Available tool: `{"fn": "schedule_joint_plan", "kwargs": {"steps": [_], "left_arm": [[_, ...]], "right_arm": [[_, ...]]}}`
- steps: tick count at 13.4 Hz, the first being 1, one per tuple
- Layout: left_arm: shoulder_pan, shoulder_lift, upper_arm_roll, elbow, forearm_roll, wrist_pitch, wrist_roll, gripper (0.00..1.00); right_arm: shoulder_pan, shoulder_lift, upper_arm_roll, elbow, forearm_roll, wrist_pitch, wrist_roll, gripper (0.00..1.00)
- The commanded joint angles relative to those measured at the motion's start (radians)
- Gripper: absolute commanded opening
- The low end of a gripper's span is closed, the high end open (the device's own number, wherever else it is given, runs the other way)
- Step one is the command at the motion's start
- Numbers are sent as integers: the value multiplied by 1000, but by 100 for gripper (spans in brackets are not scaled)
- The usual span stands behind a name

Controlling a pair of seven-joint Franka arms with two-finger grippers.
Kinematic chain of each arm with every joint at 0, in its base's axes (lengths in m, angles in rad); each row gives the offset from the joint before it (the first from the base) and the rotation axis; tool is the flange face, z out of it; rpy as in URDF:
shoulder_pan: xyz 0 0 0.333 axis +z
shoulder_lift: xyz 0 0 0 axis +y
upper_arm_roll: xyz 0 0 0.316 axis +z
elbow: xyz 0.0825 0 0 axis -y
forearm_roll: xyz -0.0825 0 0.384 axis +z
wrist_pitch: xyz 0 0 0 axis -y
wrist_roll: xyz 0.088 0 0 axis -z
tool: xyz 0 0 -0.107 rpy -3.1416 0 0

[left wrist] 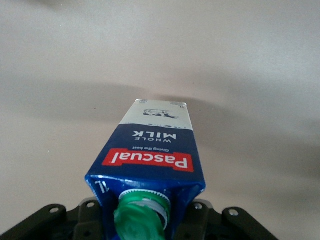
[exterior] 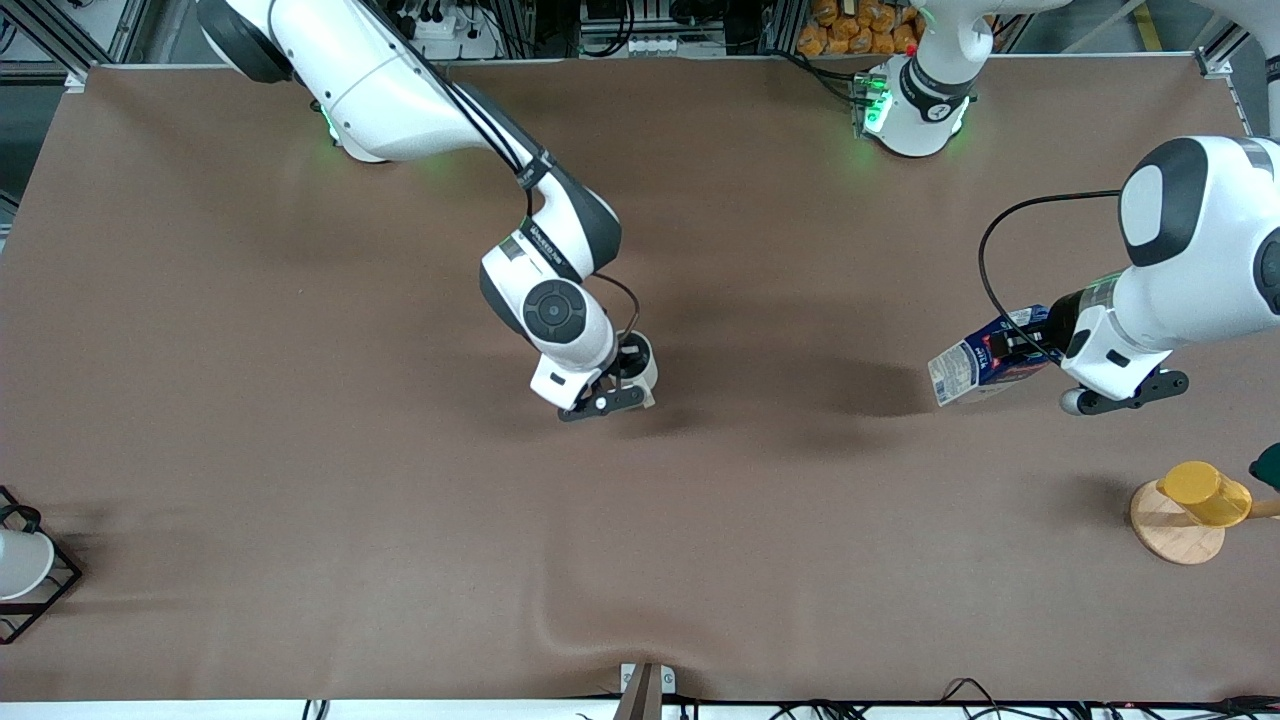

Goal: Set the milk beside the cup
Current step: 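Carry the mug with the right gripper to the table middle and set it down, then release the mug and withdraw the right gripper while the left gripper carries the carton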

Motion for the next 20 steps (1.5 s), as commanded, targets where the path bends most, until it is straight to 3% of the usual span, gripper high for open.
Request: {"fn": "schedule_joint_plan", "kwargs": {"steps": [1,2,3,7,11,15,18,20], "left_arm": [[0,-54,-8,-8,22,-17,77,50],[-3,-64,-17,-11,22,-19,79,50],[-3,-66,-32,-12,22,-19,74,46],[-6,-66,-67,-15,21,-24,53,47],[-4,-75,-116,-12,16,-82,13,47],[-6,-136,-277,-12,-37,-149,-197,47],[-9,-121,-444,-9,-56,-82,-418,47],[-26,-86,-507,0,-56,-30,-492,47]], "right_arm": [[-12,24,3,41,-14,17,49,0],[-14,26,0,46,-12,17,50,35],[-17,20,3,47,-18,17,55,99],[-71,-48,5,60,0,-2,55,100],[-212,-196,8,60,0,-182,55,100],[-387,-305,3,40,-17,-344,-4,100],[-539,-374,3,-28,-17,-345,-225,100],[-596,-459,3,-122,-17,-336,-310,100]]}}
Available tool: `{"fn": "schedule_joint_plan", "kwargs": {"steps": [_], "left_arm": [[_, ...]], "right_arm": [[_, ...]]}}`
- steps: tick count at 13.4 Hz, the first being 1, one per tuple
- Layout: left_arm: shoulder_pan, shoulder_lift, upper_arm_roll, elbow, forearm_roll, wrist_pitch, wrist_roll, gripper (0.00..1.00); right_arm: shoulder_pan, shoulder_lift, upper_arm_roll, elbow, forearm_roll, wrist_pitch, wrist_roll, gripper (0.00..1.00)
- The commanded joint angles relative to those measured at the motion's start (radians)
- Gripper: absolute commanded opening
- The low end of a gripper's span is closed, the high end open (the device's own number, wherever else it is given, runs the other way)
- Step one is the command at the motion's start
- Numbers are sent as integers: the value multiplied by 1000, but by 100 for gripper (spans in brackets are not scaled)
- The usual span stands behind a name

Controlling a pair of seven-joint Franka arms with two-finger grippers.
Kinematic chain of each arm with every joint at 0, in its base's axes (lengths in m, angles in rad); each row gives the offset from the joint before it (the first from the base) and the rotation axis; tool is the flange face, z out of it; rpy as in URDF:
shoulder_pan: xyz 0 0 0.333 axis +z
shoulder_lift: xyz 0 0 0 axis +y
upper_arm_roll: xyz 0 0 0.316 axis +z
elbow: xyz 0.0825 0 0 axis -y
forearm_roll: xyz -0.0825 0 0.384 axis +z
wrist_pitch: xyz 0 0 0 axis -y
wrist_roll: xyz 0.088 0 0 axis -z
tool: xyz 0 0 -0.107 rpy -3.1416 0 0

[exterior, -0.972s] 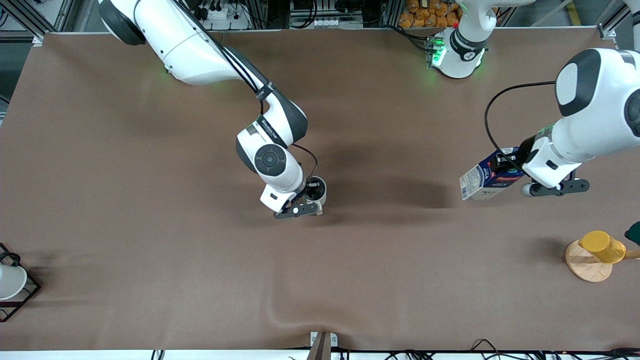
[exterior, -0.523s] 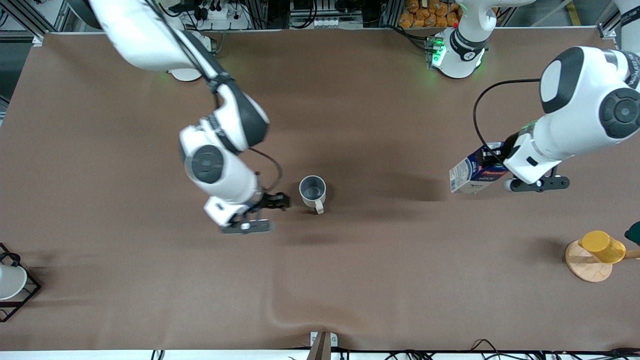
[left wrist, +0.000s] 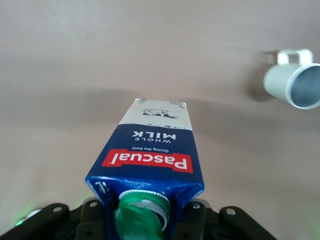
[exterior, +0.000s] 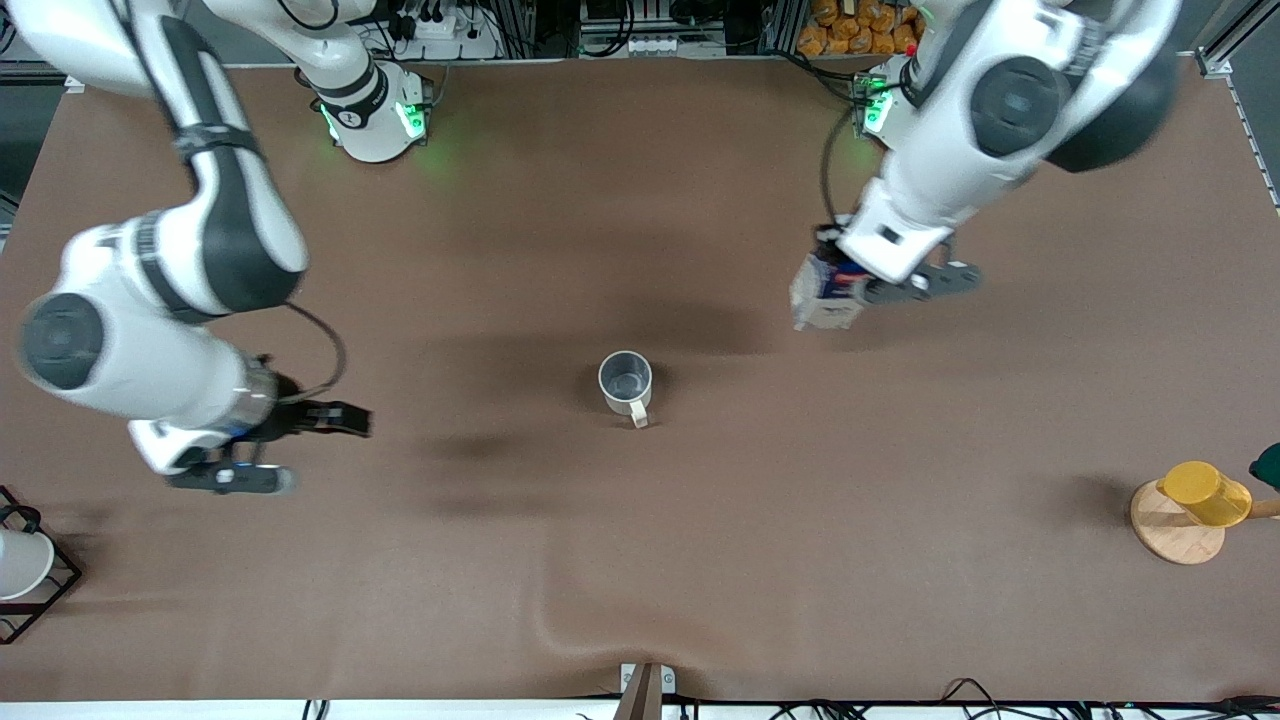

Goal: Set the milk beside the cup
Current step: 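Release the mug and withdraw the right gripper while the left gripper carries the carton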

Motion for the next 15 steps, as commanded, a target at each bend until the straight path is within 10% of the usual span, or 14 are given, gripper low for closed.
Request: {"fn": "schedule_joint_plan", "kwargs": {"steps": [1,9,15], "left_arm": [[-25,52,-69,3,-13,78,-79,47],[-327,383,-69,205,151,155,-308,47],[-348,497,-60,253,222,265,-378,47]], "right_arm": [[-60,-170,17,-199,-13,41,-102,100],[-66,-400,24,-244,-53,-85,-168,100],[-66,-457,17,-235,-36,-107,-172,100]]}}
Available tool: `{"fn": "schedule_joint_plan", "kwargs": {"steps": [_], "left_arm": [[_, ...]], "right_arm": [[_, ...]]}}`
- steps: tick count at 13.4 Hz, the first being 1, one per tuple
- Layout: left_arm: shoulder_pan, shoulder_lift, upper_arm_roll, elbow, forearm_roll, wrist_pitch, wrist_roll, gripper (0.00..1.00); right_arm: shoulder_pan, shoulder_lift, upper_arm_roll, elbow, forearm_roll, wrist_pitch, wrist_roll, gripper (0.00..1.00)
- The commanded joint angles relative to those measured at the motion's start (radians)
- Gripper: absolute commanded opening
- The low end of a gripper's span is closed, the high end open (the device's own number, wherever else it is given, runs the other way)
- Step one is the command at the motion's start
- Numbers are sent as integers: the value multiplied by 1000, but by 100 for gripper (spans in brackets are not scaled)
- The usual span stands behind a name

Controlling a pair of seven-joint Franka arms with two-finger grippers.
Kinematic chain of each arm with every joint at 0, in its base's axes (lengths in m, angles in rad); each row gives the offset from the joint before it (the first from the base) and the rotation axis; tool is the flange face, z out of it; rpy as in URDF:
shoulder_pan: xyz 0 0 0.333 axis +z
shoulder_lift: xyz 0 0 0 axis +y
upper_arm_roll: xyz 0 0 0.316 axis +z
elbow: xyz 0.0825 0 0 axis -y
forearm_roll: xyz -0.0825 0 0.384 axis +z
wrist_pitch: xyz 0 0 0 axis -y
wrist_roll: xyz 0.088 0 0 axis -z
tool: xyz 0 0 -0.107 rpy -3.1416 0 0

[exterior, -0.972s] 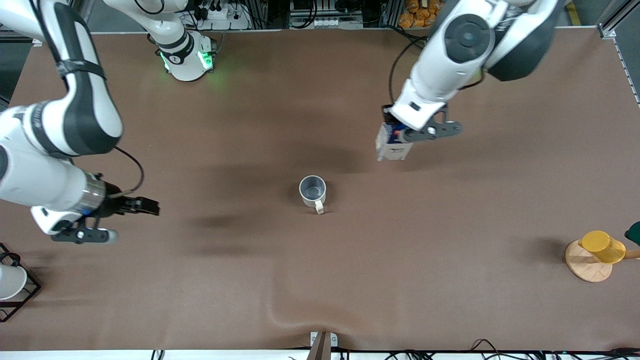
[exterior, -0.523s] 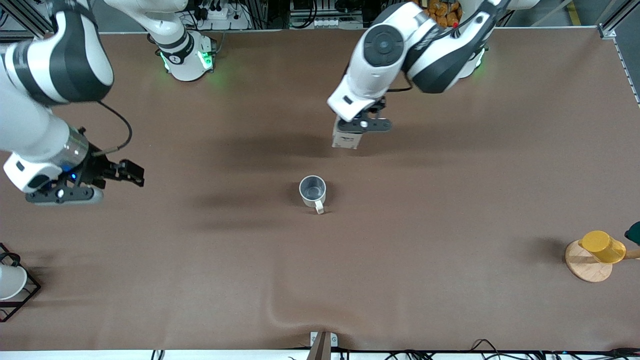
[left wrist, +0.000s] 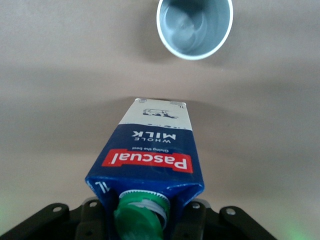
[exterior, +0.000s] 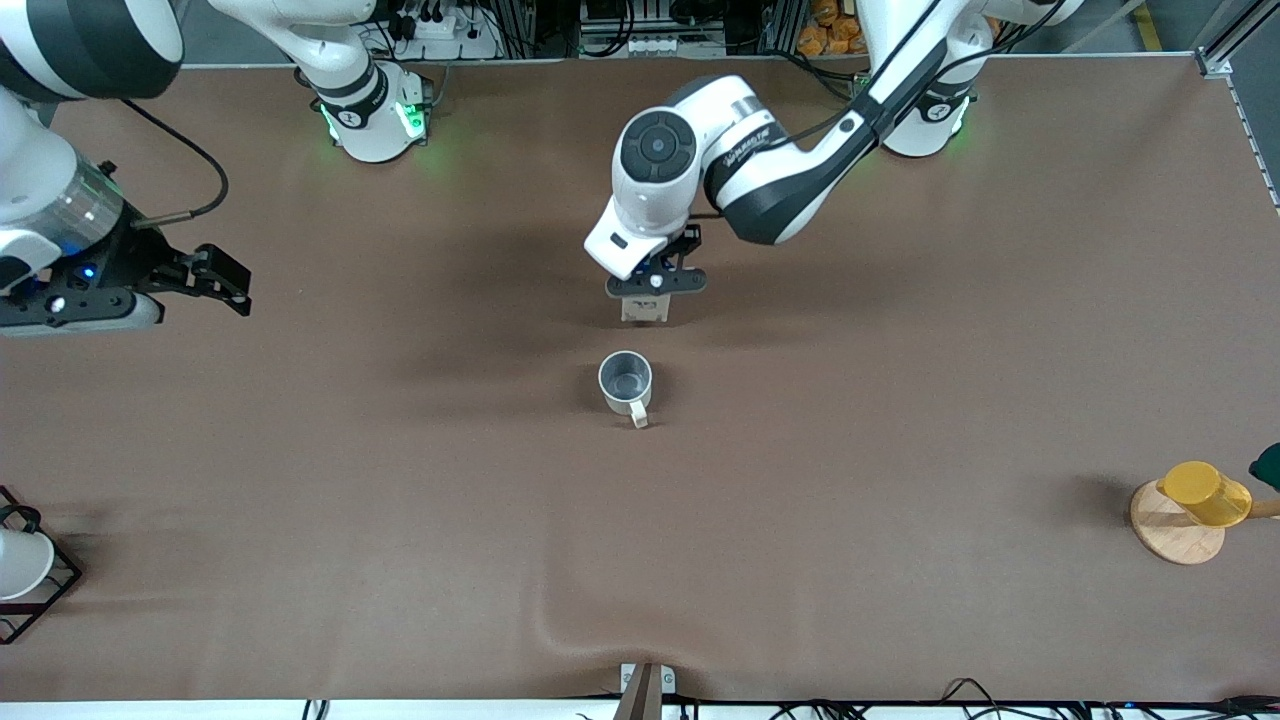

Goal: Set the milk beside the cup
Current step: 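Release the mug and withdraw the right gripper while the left gripper carries the carton, then lower the milk carton with the left gripper beside the mug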

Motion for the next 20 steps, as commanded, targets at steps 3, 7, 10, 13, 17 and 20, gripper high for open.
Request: {"fn": "schedule_joint_plan", "kwargs": {"steps": [3,7,10,13,17,20], "left_arm": [[-35,66,10,44,64,46,-45,47],[-57,94,10,53,110,46,-92,47],[-65,103,10,53,121,46,-92,47],[-65,111,10,59,141,46,-92,47],[-80,108,58,61,141,46,-92,47],[-80,108,59,61,139,64,-94,47]], "right_arm": [[1,-23,-21,27,-9,-48,-4,100],[20,-20,-113,78,3,-115,-4,100],[86,-23,-202,79,3,-140,-16,100],[87,-18,-234,79,3,-132,-17,100],[89,-17,-232,79,3,-134,-20,100],[90,-18,-228,79,3,-149,-34,100]]}}
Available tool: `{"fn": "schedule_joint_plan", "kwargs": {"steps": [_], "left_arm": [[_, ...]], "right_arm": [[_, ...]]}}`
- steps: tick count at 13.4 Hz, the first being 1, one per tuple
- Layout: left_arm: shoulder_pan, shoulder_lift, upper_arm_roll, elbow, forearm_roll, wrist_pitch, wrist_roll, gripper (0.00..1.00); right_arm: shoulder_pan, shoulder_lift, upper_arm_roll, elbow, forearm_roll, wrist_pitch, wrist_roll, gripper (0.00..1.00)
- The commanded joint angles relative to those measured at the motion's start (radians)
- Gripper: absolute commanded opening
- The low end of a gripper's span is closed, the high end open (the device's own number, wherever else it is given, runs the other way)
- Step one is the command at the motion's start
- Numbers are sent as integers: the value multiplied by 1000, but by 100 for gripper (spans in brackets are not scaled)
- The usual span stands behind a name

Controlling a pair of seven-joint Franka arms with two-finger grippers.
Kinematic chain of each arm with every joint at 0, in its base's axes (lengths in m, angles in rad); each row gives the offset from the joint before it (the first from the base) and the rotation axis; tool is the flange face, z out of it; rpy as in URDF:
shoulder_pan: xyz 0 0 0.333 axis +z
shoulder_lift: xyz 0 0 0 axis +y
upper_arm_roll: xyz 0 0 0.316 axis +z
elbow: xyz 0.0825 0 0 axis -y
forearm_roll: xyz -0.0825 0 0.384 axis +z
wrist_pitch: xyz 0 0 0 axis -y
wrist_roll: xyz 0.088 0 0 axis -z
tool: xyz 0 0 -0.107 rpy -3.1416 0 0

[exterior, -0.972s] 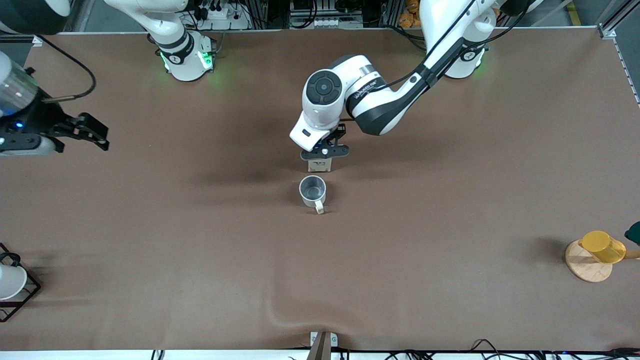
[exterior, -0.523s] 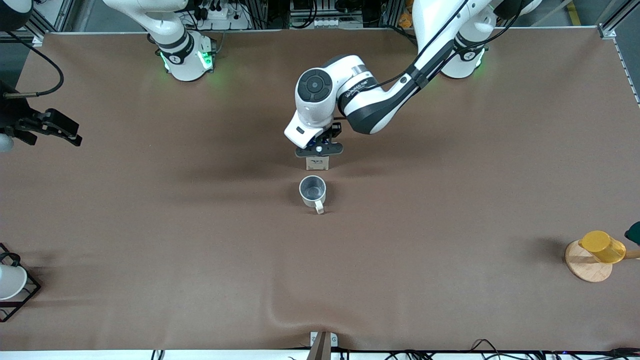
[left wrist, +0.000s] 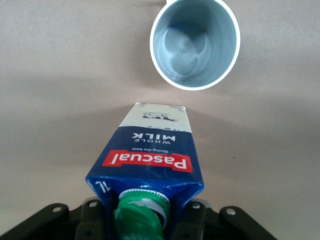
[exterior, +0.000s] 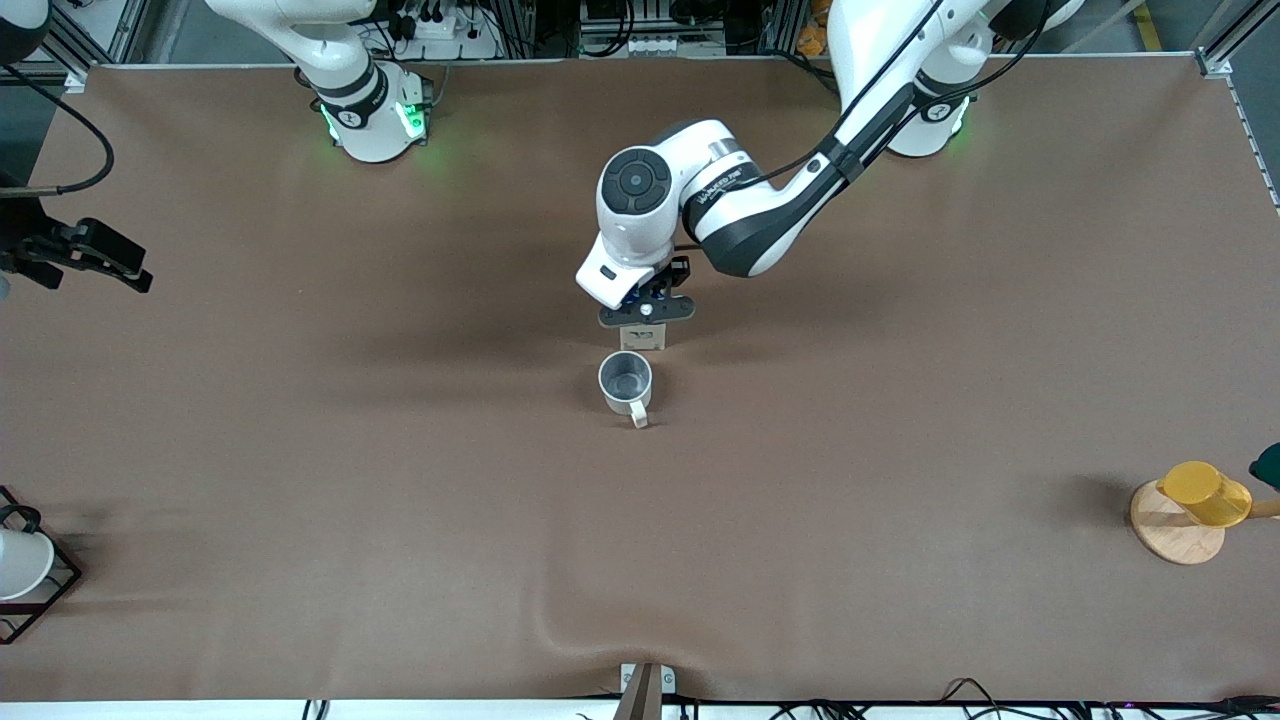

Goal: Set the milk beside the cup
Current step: 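Lower the milk carton with the left gripper beside the mug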

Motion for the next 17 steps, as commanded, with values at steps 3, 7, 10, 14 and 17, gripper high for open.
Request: {"fn": "schedule_joint_plan", "kwargs": {"steps": [3,7,10,14,17], "left_arm": [[-18,18,15,36,28,19,-28,47],[-19,34,17,38,30,40,-28,49],[-18,24,23,41,28,45,-16,89],[-16,9,21,41,44,45,-8,100],[-2,-49,21,41,39,31,-7,100]], "right_arm": [[12,-5,-7,5,0,-40,-22,100],[6,-8,-10,3,4,-38,-14,100],[6,-10,-10,3,6,-35,-14,100],[0,-7,-13,-6,4,-43,-16,100],[-20,-10,-16,-8,6,-49,-24,100]]}}
